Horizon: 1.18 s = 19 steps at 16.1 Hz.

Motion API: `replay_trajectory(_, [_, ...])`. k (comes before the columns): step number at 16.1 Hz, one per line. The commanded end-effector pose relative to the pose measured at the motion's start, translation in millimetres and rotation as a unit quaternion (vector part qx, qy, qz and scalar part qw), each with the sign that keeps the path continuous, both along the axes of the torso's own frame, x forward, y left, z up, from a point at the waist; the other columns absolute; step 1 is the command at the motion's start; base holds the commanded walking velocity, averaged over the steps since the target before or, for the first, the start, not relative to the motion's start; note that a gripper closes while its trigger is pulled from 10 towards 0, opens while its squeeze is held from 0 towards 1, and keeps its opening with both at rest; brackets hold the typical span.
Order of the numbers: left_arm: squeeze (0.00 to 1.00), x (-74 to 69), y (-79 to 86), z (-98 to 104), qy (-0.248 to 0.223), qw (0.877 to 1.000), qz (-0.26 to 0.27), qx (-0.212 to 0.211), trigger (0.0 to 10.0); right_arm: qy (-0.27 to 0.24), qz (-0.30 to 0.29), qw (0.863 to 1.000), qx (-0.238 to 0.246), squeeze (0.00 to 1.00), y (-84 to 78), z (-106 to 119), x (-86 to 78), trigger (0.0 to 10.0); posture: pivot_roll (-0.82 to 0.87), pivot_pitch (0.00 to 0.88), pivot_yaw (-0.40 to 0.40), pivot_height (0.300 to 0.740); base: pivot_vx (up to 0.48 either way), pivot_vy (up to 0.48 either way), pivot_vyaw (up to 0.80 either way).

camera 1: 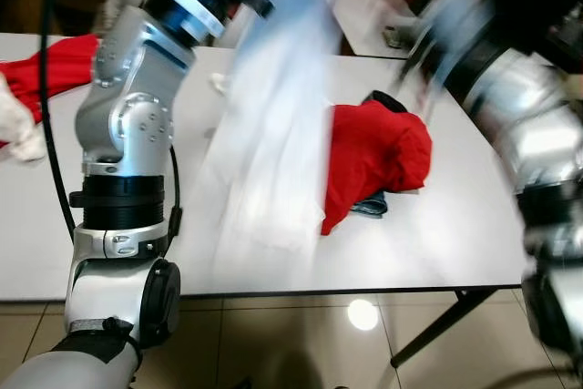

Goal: Hang hanger

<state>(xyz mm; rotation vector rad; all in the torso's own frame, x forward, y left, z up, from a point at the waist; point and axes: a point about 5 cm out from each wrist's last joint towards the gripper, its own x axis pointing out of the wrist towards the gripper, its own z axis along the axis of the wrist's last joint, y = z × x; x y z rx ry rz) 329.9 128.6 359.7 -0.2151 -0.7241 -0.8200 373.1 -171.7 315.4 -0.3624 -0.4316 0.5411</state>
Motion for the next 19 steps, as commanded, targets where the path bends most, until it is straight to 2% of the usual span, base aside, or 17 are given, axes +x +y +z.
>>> replay_trajectory(1, [0.00, -5.9, -3.2, 13.4, -0.029, 0.999, -0.012, -0.017, 10.0, -0.042, -0.026, 0.998, 0.034, 0.00, -13.9, 15.5, -0.2, 10.0, -0.14, 0.000, -0.078, 0.740, 0.000, 0.000, 0.00])
replay_trajectory(2, [0.00, -7.0, -1.1, 16.1, -0.035, 0.999, -0.011, -0.034, 10.0, -0.065, -0.027, 0.997, 0.037, 0.00, -16.8, 20.6, -0.7, 10.0, -0.14, 0.000, -0.078, 0.740, 0.000, 0.000, 0.00])
replay_trajectory(5, [0.00, -8.5, 1.5, 20.6, -0.039, 0.998, -0.008, -0.054, 10.0, -0.037, 0.007, 0.999, 0.013, 0.00, -11.8, -1.7, 5.7, 10.0, -0.14, 0.000, -0.073, 0.740, 0.000, 0.000, 0.00])
replay_trajectory(7, [0.00, -1.9, -7.9, 4.7, -0.009, 1.000, 0.009, -0.017, 10.0, 0.024, 0.061, 0.998, -0.006, 0.00, -3.7, -37.0, 2.5, 10.0, -0.14, 0.000, -0.069, 0.740, 0.000, 0.000, 0.00])
replay_trajectory(9, [0.00, 2.3, -12.4, -9.8, 0.013, 1.000, 0.022, 0.013, 10.0, 0.055, 0.081, 0.995, -0.015, 0.00, -0.9, -56.0, -1.6, 10.0, -0.14, 0.000, -0.067, 0.740, 0.000, 0.000, 0.00])
replay_trajectory(10, [0.00, 14.2, -12.2, -36.1, 0.070, 0.993, 0.075, 0.066, 10.0, 0.096, 0.118, 0.988, -0.031, 0.00, 4.7, -81.6, -11.0, 10.0, -0.14, 0.000, -0.064, 0.740, 0.000, 0.000, 0.00])
replay_trajectory(11, [0.00, 19.8, -10.2, -50.2, 0.096, 0.985, 0.107, 0.098, 10.0, 0.116, 0.135, 0.983, -0.041, 0.00, 7.5, -93.5, -17.1, 10.0, -0.14, 0.000, -0.062, 0.740, 0.000, 0.000, 0.00])
replay_trajectory(12, [0.00, 27.1, -2.3, -79.1, 0.134, 0.964, 0.165, 0.159, 10.0, 0.156, 0.168, 0.971, -0.066, 0.00, 12.1, -117.4, -33.2, 10.0, -0.15, 0.000, -0.060, 0.740, 0.000, 0.000, 0.00])
replay_trajectory(13, [0.00, 27.7, 5.4, -96.4, 0.155, 0.953, 0.185, 0.181, 10.0, 0.183, 0.190, 0.961, -0.078, 0.00, 14.0, -132.0, -47.6, 10.0, -0.15, 0.000, -0.057, 0.740, 0.000, 0.000, 0.00])
replay_trajectory(14, [0.00, 26.2, 13.0, -106.4, 0.171, 0.948, 0.195, 0.187, 10.0, 0.203, 0.209, 0.953, -0.084, 0.00, 14.3, -139.9, -61.0, 10.0, -0.15, 0.000, -0.055, 0.740, 0.000, 0.000, 0.00])
replay_trajectory(15, [0.00, 23.0, 26.6, -119.4, 0.193, 0.935, 0.213, 0.207, 10.0, 0.226, 0.234, 0.941, -0.090, 0.00, 13.0, -145.1, -81.1, 10.0, -0.16, 0.000, -0.052, 0.740, 0.000, 0.000, 0.00])
replay_trajectory(16, [0.00, 21.4, 32.4, -124.4, 0.201, 0.929, 0.222, 0.218, 10.0, 0.234, 0.243, 0.937, -0.090, 0.00, 12.6, -146.1, -89.0, 10.0, -0.16, 0.000, -0.051, 0.740, 0.000, 0.000, 0.00])
replay_trajectory(18, [0.00, 11.3, 54.8, -158.3, 0.267, 0.901, 0.229, 0.252, 10.0, 0.258, 0.262, 0.927, -0.073, 0.00, 8.0, -140.0, -120.1, 10.0, -0.16, 0.000, -0.048, 0.740, 0.000, 0.000, 0.00])
replay_trajectory(19, [0.00, 6.9, 65.4, -179.9, 0.295, 0.882, 0.238, 0.280, 10.0, 0.262, 0.266, 0.925, -0.067, 0.00, 6.2, -135.4, -130.8, 10.0, -0.15, 0.000, -0.047, 0.740, 0.000, 0.000, 0.00])
